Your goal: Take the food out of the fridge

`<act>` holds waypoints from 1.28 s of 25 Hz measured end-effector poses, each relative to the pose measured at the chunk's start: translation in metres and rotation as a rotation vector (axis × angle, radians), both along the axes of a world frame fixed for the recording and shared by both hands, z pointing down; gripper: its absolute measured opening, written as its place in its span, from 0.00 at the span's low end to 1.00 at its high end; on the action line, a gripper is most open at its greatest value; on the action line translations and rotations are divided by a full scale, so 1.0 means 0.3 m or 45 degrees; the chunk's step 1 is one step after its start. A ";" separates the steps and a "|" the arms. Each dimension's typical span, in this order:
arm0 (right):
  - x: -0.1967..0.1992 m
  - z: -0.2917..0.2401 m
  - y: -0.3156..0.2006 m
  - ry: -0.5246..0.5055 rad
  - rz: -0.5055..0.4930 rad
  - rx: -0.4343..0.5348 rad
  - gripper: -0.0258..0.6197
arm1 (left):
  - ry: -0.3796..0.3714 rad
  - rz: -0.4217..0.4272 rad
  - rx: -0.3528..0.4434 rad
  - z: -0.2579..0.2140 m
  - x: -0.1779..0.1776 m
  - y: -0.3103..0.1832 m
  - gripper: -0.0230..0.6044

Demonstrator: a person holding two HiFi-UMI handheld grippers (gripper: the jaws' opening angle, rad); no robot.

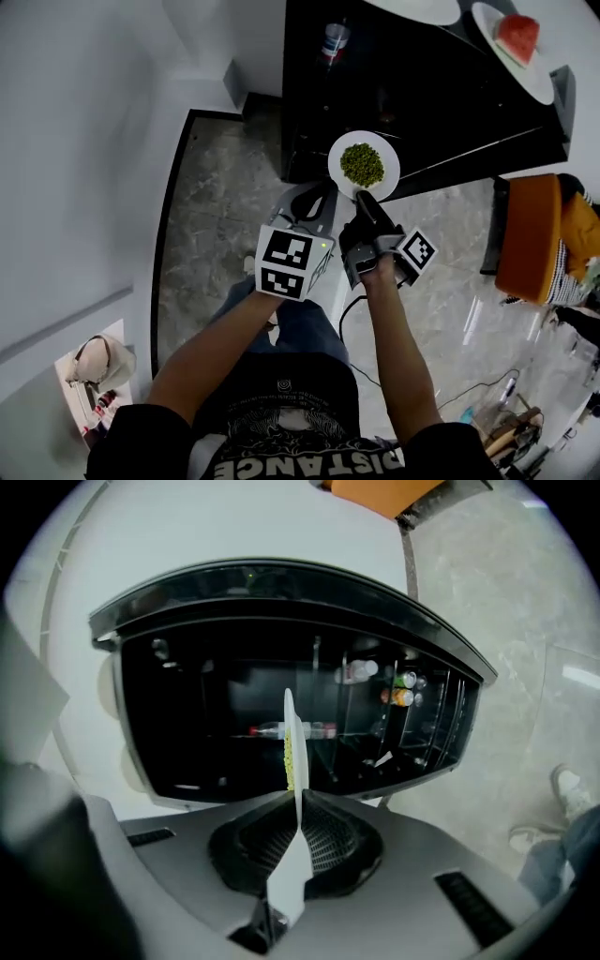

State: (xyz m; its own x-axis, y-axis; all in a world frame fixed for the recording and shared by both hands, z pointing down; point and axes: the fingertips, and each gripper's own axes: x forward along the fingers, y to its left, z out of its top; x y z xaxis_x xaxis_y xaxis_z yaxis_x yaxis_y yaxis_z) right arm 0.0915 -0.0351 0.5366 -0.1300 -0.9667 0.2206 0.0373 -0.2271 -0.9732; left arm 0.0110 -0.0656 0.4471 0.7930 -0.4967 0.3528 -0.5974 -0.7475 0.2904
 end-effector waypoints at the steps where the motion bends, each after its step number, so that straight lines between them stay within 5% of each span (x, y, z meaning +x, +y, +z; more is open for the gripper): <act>1: -0.010 -0.044 0.011 -0.002 0.002 0.010 0.06 | 0.008 0.000 0.006 -0.032 -0.002 0.003 0.04; 15: -0.044 -0.528 0.144 0.005 0.048 0.182 0.06 | 0.031 0.015 0.177 -0.342 -0.036 0.098 0.04; 32: -0.015 -0.581 0.181 0.025 0.047 0.190 0.06 | 0.041 0.014 0.187 -0.363 0.001 0.134 0.04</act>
